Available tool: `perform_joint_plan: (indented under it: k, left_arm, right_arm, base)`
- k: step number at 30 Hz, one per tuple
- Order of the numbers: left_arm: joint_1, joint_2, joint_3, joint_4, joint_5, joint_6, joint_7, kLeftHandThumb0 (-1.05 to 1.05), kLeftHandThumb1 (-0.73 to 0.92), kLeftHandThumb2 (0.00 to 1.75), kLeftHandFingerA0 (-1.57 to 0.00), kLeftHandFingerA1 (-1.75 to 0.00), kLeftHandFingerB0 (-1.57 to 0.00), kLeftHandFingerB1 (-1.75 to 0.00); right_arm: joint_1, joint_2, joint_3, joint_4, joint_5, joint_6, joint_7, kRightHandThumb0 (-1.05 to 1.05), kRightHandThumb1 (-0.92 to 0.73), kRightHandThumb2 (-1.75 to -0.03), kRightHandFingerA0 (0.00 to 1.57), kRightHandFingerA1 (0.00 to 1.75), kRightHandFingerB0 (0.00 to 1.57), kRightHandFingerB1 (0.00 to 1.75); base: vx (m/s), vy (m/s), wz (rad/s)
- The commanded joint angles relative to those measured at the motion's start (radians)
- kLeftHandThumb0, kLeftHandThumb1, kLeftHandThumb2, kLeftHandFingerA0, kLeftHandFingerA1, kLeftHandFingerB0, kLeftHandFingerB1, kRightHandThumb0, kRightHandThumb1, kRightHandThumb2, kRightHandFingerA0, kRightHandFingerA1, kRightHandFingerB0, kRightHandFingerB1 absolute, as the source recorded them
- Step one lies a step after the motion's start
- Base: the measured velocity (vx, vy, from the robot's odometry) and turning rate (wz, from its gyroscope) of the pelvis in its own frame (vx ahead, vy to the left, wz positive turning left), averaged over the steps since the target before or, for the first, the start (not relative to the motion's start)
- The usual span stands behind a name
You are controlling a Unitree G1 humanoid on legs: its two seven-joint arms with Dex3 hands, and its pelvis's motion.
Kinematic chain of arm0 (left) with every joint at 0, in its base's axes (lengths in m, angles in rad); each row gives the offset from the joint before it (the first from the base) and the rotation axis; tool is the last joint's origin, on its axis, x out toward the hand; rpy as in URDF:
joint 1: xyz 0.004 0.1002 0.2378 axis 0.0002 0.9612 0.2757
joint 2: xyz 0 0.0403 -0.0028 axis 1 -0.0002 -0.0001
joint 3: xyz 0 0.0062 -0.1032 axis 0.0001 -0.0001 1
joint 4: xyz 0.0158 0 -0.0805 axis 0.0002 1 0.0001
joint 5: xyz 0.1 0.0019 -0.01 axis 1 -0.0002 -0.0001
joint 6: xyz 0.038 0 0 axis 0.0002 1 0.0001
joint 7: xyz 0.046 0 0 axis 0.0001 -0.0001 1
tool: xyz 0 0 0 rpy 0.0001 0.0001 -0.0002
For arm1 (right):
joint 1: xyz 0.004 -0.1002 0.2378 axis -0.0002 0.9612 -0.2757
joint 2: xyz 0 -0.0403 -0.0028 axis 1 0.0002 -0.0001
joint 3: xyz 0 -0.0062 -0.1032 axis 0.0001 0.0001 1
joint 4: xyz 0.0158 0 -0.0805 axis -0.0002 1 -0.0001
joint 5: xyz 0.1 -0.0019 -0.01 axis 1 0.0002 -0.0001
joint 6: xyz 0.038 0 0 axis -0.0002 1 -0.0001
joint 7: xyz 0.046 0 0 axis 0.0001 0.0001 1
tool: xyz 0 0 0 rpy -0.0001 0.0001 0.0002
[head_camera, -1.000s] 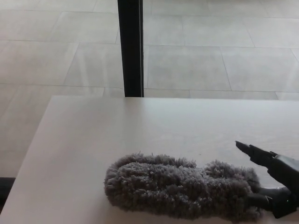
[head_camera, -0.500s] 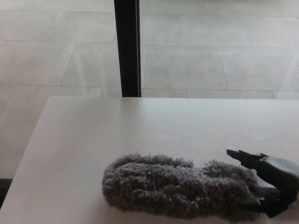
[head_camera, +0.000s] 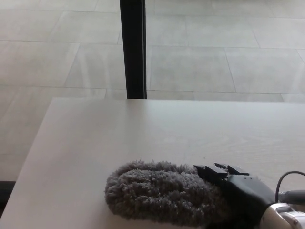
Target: The robot uses its right hand to pick up the duster kept in the middle of the desk and use it to wipe the desk by swiping its surface twice
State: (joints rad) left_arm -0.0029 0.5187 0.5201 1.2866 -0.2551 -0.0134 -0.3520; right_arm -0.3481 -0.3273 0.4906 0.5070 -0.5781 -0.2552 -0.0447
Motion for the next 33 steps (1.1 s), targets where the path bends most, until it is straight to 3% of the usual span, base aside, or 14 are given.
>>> perform_joint_plan:
  k: [1,2,12,13,14,15,16,18,20,21,23,24,27,33]
  left_arm:
    - [-0.006,0.026,-0.019,-0.003,0.01,-0.02,-0.021,-0.7,0.85,0.65,-0.4,-0.56,-0.34,-0.41]
    - [-0.006,0.027,-0.018,-0.005,0.005,-0.018,-0.022,-0.71,0.84,0.65,-0.39,-0.57,-0.33,-0.41]
    - [0.008,0.033,-0.048,-0.001,0.02,-0.026,-0.017,-0.7,0.82,0.64,-0.41,-0.55,-0.4,-0.41]
    - [0.005,0.032,-0.051,0.004,0.022,-0.027,-0.017,-0.7,0.82,0.65,-0.41,-0.55,-0.42,-0.41]
    - [0.002,0.032,-0.055,0.006,0.023,-0.031,-0.018,-0.7,0.82,0.65,-0.41,-0.55,-0.41,-0.41]
    - [0.001,0.031,-0.059,0.006,0.025,-0.03,-0.02,-0.7,0.82,0.65,-0.41,-0.56,-0.42,-0.41]
    - [0.001,0.031,-0.059,0.006,0.022,-0.029,-0.023,-0.69,0.81,0.64,-0.42,-0.58,-0.44,-0.43]
    - [0.001,0.03,-0.058,0.007,0.016,-0.029,-0.026,-0.69,0.81,0.64,-0.42,-0.58,-0.44,-0.43]
    - [0.004,0.029,-0.058,0.006,0.013,-0.03,-0.033,-0.68,0.8,0.64,-0.4,-0.57,-0.43,-0.42]
    - [0.004,0.03,-0.06,0.004,0.013,-0.031,-0.032,-0.67,0.8,0.64,-0.41,-0.57,-0.43,-0.42]
    - [0.005,0.031,-0.059,0.001,0.01,-0.032,-0.032,-0.66,0.8,0.64,-0.4,-0.58,-0.42,-0.42]
    - [0.003,0.033,-0.056,0.0,0.005,-0.029,-0.04,-0.66,0.8,0.64,-0.39,-0.59,-0.41,-0.43]
    - [0.0,0.037,-0.06,-0.008,0.007,-0.031,-0.042,-0.65,0.79,0.64,-0.4,-0.58,-0.41,-0.43]
    - [-0.016,0.044,-0.057,-0.009,0.0,-0.023,-0.062,-0.62,0.79,0.64,-0.38,-0.58,-0.42,-0.43]
  right_arm:
    - [0.048,-0.027,0.038,0.046,-0.134,0.033,-0.135,-0.59,-0.55,-0.75,0.0,0.4,0.03,0.27]
    - [0.05,-0.038,0.037,0.047,-0.147,0.057,-0.14,-0.54,-0.61,-0.58,0.0,0.43,0.0,0.3]
    - [0.002,-0.064,-0.023,0.152,-0.159,0.203,-0.178,-0.34,-0.6,-0.61,0.05,0.46,0.1,0.26]
    - [0.002,-0.08,0.0,0.149,-0.186,0.194,-0.171,-0.28,-0.7,-0.58,0.31,1.06,0.17,0.3]
    - [-0.005,-0.105,0.039,0.139,-0.237,0.197,-0.153,-0.33,-0.77,-0.64,0.45,1.32,0.16,0.33]
    - [0.002,-0.118,0.05,0.135,-0.243,0.17,-0.163,-0.39,-0.69,-0.88,0.87,1.27,0.23,0.45]
    - [0.006,-0.128,0.062,0.138,-0.247,0.133,-0.192,-0.31,-0.81,-0.64,0.95,1.54,0.57,0.43]
    - [0.009,-0.14,0.079,0.146,-0.251,0.093,-0.232,-0.31,-0.81,-0.64,0.95,1.54,0.57,0.43]
    - [0.004,-0.139,0.125,0.15,-0.289,0.109,-0.22,-0.37,-0.77,-0.63,0.81,1.6,0.87,0.7]
    - [0.002,-0.137,0.137,0.159,-0.294,0.102,-0.23,-0.41,-0.69,-0.66,0.81,1.64,0.89,0.64]
    - [-0.001,-0.136,0.154,0.164,-0.297,0.099,-0.227,-0.42,-0.69,-0.65,0.78,1.65,0.85,0.68]
    - [-0.005,-0.134,0.172,0.18,-0.316,0.098,-0.247,-0.42,-0.72,-0.64,0.77,1.69,0.79,0.94]
    - [-0.011,-0.138,0.223,0.213,-0.345,0.057,-0.291,-0.38,-0.74,-0.68,0.72,1.59,0.86,0.77]
    - [-0.011,-0.128,0.253,0.3,-0.364,0.002,-0.518,-0.28,-0.69,-0.87,0.91,1.75,0.77,1.34]
  base:
    - [0.0,0.0,0.0]
    - [0.0,0.0,0.0]
    - [0.0,0.0,0.0]
    - [0.0,0.0,0.0]
    - [0.0,0.0,0.0]
    - [0.0,0.0,0.0]
    - [0.0,0.0,0.0]
    - [0.0,0.0,0.0]
    - [0.0,0.0,0.0]
    - [0.0,0.0,0.0]
    - [0.0,0.0,0.0]
    - [0.0,0.0,0.0]
    - [0.0,0.0,0.0]
    - [0.0,0.0,0.0]
